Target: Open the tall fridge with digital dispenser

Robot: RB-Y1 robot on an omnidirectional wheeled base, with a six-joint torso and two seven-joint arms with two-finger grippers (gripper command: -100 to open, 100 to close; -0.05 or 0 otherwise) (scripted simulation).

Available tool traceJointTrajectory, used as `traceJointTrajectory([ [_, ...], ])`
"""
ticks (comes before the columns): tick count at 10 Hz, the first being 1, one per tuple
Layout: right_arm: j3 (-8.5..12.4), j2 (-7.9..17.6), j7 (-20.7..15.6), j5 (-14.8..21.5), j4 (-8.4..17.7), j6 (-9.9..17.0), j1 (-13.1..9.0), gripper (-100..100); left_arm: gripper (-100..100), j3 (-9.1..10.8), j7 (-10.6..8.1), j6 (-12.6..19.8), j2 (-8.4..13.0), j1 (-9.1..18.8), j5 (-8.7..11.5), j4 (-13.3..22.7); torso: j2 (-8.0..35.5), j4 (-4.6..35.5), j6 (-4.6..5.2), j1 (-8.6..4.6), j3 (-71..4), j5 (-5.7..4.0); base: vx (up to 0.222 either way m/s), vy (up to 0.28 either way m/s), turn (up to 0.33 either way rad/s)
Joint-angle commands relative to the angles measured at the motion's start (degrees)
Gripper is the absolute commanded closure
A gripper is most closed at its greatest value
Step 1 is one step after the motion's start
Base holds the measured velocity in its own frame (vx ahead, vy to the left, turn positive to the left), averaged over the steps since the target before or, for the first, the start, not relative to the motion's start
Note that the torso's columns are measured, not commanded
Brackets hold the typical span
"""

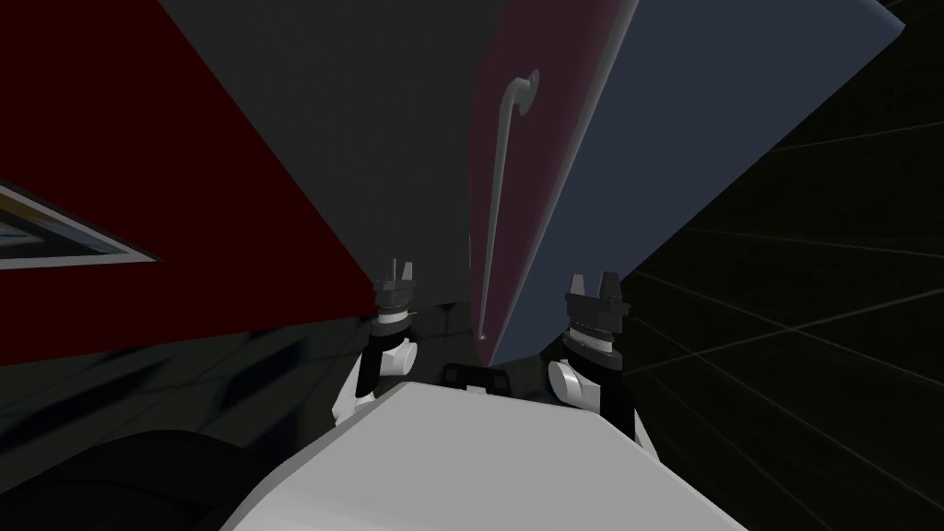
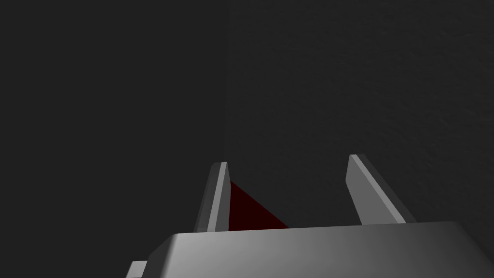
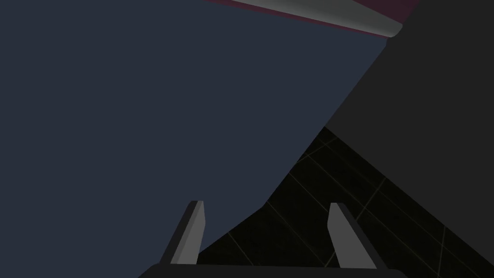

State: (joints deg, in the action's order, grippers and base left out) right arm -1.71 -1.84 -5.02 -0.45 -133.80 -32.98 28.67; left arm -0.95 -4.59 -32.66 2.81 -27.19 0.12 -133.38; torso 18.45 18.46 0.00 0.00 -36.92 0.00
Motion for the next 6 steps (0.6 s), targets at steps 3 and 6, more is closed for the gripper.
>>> traceJointTrajectory([
  [3,0.0,0.0,0.0,0.0,0.0,0.0,0.0,0,0,0.00,0.00,0.0,0.0,0.0,0.0,0.0,12.7,12.7,0.00,0.00,-25.3,0.00,0.000,0.000,0.000],
  [6,-0.6,4.4,2.0,-1.2,0.7,-0.2,-0.5,-100,0,0.00,0.00,0.0,0.0,0.0,0.0,0.0,23.1,23.0,0.00,-0.01,-46.2,0.00,-0.002,0.000,0.012],
])
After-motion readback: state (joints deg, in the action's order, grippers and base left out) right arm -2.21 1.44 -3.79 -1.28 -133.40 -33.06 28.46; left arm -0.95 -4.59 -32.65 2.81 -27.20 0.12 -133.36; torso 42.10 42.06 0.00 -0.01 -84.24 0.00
